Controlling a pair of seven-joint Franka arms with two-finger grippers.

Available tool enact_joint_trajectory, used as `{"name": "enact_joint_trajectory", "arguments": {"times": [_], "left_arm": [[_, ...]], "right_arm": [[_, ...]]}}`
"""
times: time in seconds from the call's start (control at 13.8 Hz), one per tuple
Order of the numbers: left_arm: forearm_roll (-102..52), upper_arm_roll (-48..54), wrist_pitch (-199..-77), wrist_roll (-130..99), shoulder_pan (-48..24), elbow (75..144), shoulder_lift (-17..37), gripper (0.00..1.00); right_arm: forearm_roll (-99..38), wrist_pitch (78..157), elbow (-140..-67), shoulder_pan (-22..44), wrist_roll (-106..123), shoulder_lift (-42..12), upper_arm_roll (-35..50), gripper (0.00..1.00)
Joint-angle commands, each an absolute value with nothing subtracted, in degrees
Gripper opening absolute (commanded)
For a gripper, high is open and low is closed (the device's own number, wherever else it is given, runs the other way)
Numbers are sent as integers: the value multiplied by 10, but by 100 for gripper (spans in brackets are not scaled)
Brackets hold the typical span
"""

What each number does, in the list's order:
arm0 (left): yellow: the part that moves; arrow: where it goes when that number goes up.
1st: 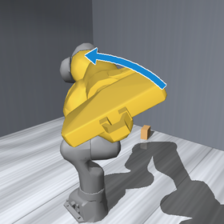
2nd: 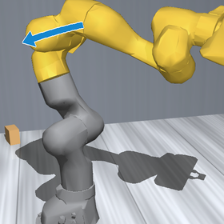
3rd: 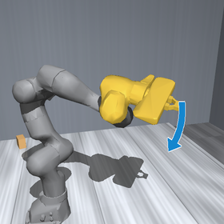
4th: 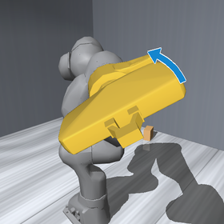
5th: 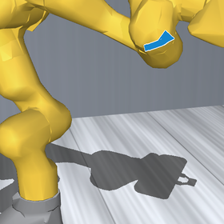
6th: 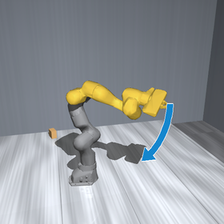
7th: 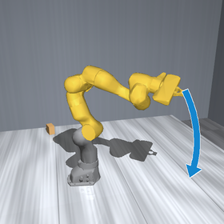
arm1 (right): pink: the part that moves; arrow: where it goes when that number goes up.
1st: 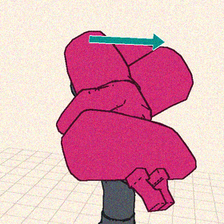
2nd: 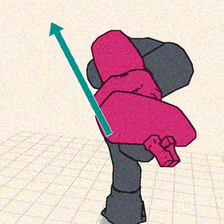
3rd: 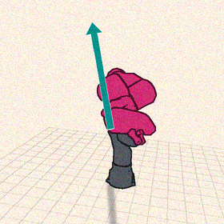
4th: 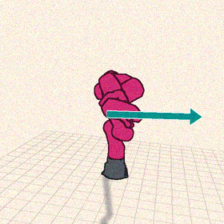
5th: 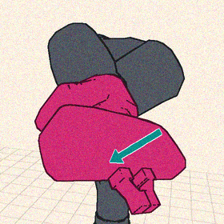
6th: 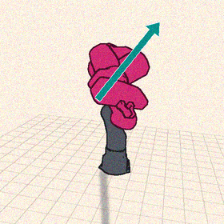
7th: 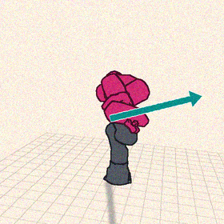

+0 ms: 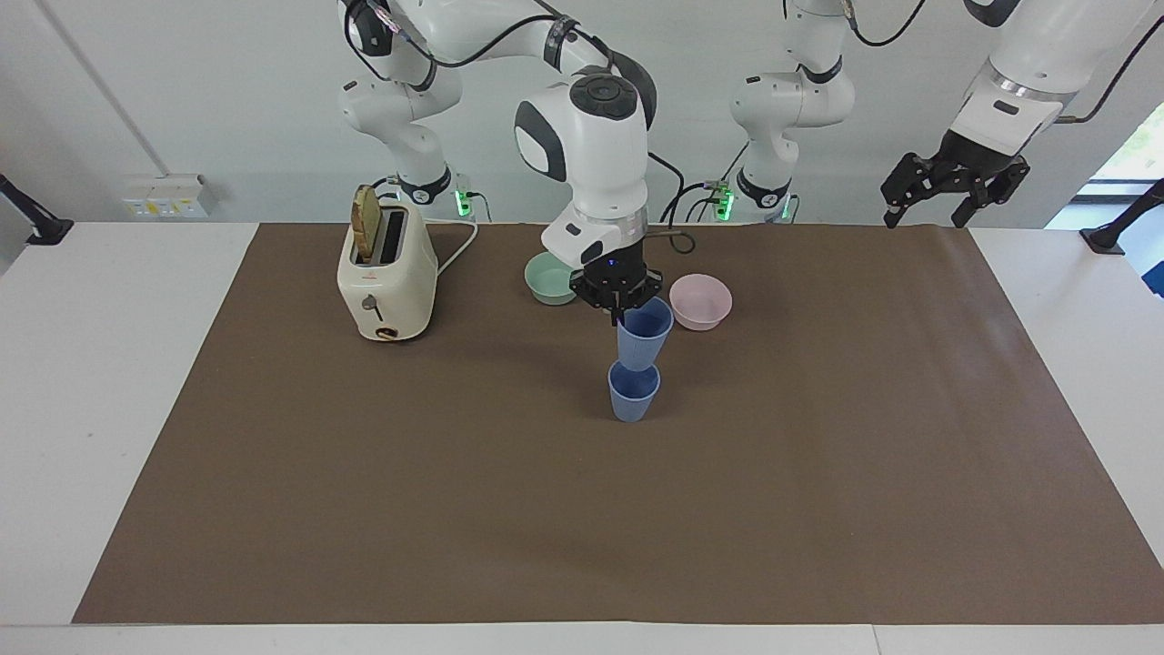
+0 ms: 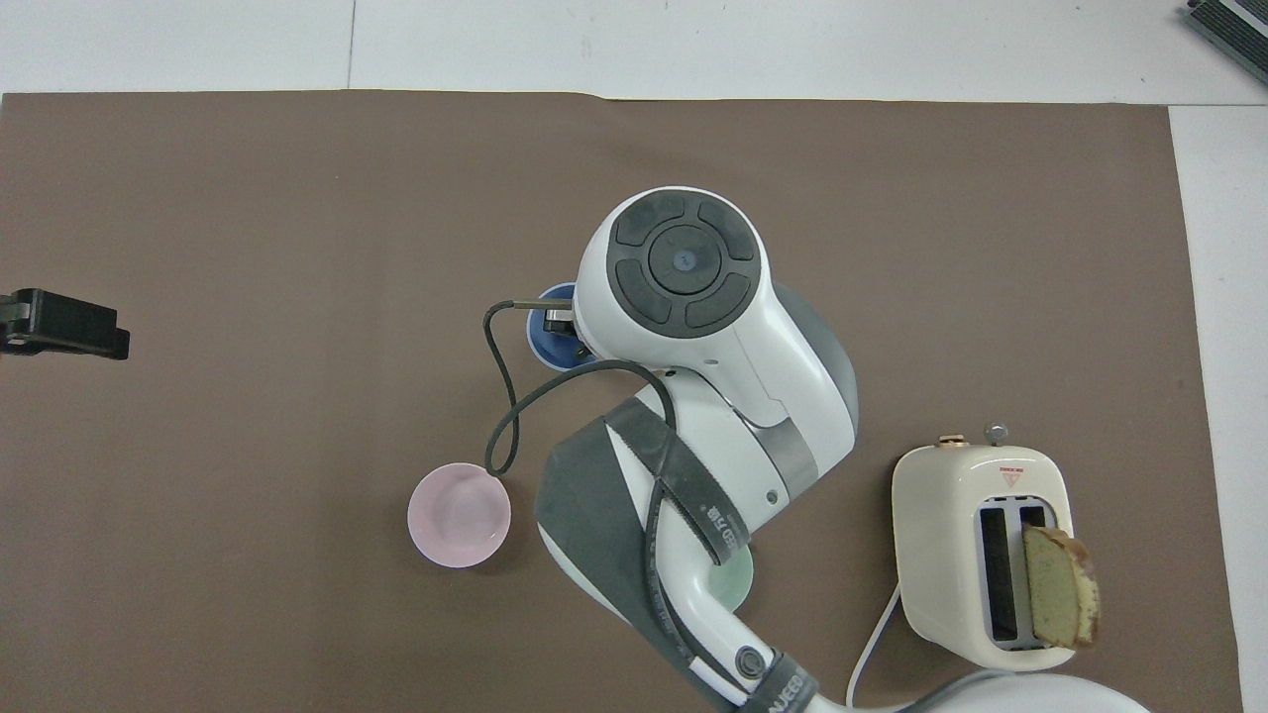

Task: Stack blue cups with both arms
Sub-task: 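Lower the held cup into the placed blue cup and open the right gripper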

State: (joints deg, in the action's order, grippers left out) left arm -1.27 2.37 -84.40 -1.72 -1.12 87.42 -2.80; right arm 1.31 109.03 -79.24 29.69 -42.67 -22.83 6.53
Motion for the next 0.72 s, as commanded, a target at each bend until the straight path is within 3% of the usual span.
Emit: {"name": "enact_joint_trajectory", "arguments": {"times": [0.0,0.65], "left_arm": [[-18,27,-842,-11,-4,882,-39,100],[-18,27,-842,-11,-4,882,-39,100]], "right_arm": [[18,1097,-779,293,-436,-241,67,0],[16,1142,-777,280,-421,-258,63,0]]}}
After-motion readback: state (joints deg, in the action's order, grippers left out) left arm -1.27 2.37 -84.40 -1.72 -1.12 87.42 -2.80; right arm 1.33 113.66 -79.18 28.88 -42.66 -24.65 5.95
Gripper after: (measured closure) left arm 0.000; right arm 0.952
